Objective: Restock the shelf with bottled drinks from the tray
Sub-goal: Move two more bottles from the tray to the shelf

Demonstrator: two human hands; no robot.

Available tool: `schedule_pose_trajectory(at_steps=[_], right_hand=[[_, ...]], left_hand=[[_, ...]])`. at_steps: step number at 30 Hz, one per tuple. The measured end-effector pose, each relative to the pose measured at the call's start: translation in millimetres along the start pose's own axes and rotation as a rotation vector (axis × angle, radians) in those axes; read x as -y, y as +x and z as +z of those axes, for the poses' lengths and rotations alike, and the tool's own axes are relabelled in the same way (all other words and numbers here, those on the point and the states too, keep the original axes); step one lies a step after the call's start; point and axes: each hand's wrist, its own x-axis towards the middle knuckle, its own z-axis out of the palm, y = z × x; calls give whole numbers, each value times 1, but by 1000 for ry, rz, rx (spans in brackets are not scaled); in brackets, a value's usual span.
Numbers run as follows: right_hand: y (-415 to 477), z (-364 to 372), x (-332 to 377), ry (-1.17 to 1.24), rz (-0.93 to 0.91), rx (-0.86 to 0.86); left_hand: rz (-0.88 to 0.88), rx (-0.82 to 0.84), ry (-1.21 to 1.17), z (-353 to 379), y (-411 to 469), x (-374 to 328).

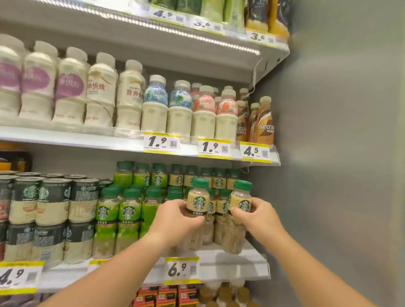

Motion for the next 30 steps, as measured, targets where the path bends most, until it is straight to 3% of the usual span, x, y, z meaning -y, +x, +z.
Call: schedule_pose_trajectory(at_steps=[9, 14, 21, 30], right_hand=[[28, 41, -34, 19, -37, 31], [34, 58, -44, 16, -26, 75], [32, 69, -57, 37, -55, 88], [16, 74, -80, -90, -35, 148]], left_hand=[[-67, -180, 126, 42, 1, 26], [-141, -260, 31, 57, -8, 29], [-90, -382, 96, 65, -17, 30], [-165, -364, 219, 73, -26, 35]])
